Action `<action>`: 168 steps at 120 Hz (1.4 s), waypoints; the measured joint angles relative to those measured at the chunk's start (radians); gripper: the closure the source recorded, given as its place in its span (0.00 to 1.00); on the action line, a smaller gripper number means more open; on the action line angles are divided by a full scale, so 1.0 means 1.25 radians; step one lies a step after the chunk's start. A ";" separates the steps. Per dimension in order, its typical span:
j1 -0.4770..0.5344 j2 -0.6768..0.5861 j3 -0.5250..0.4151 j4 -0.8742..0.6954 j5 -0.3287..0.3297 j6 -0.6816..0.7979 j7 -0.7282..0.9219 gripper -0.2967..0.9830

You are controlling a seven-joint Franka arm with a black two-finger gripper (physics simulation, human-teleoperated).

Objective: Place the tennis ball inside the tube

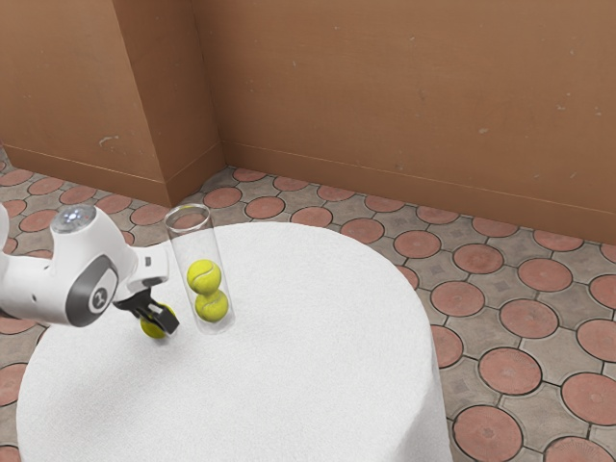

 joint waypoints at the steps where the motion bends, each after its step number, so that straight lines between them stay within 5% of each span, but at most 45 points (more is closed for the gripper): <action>1: 0.000 0.001 0.000 0.001 -0.001 0.000 0.001 0.23; 26: 0.002 0.035 0.000 0.027 -0.010 0.006 0.017 0.24; 69: 0.000 0.043 0.001 0.030 -0.016 0.007 0.034 0.44; 104: -0.001 -0.049 0.003 0.002 -0.019 -0.022 0.041 0.49; 145: -0.002 -0.383 0.000 0.010 -0.015 -0.320 0.006 0.48; 168: -0.003 -0.380 -0.046 0.172 -0.007 -0.515 -0.035 0.46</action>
